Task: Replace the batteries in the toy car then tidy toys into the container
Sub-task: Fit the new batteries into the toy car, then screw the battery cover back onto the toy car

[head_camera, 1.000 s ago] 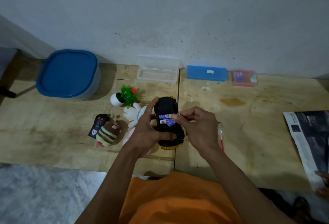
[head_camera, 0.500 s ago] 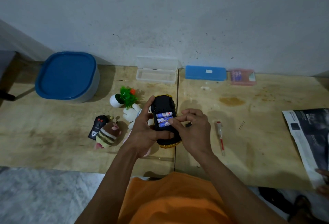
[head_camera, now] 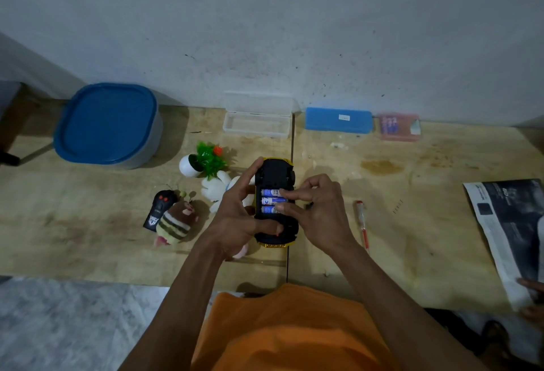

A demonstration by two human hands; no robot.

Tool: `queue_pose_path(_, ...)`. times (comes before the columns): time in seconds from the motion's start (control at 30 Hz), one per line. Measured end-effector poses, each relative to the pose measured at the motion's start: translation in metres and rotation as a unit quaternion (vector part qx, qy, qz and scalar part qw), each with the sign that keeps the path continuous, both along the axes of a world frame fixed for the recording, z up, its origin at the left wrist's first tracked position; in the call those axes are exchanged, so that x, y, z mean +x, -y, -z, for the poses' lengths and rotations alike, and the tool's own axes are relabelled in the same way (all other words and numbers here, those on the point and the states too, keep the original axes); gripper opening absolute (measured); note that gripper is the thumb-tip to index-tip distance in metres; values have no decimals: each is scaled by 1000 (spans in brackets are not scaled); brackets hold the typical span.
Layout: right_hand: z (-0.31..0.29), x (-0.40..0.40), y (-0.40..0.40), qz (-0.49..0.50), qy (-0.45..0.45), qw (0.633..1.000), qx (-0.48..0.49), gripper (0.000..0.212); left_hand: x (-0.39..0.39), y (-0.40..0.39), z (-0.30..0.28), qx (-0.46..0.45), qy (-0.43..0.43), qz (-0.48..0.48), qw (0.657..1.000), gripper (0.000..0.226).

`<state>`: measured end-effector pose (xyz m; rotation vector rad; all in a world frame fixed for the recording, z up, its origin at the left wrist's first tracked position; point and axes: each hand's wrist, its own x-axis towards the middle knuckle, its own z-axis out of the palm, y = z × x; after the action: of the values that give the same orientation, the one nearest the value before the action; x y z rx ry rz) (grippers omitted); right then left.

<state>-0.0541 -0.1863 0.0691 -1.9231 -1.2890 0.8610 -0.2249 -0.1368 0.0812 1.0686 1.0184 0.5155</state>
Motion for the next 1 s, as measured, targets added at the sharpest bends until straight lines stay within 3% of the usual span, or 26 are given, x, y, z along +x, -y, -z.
queue_pose_path(0.23,3,8,5,-56,106,992,-32,27,10,11,17,-31,22,-5,999,116)
queue_pose_path(0.33,11,18,10,-71,74,994,-26,26,17,11,27,-46,12,-5,999,119)
queue_pose_path(0.43,16,39,14,14,-16,1000,1,21,21,8,33,-50,-2,-2,999,121)
queue_pose_path(0.57,41,72,12,164,-9,986,-36,17,24,6,42,-46,-42,2,998,120)
queue_pose_path(0.87,114,75,7,51,70,977,-197,49,33,20,53,-74,-101,-7,992,126)
queue_pose_path(1.0,119,73,7,27,113,975,-190,46,37,21,52,-77,-103,-9,992,125)
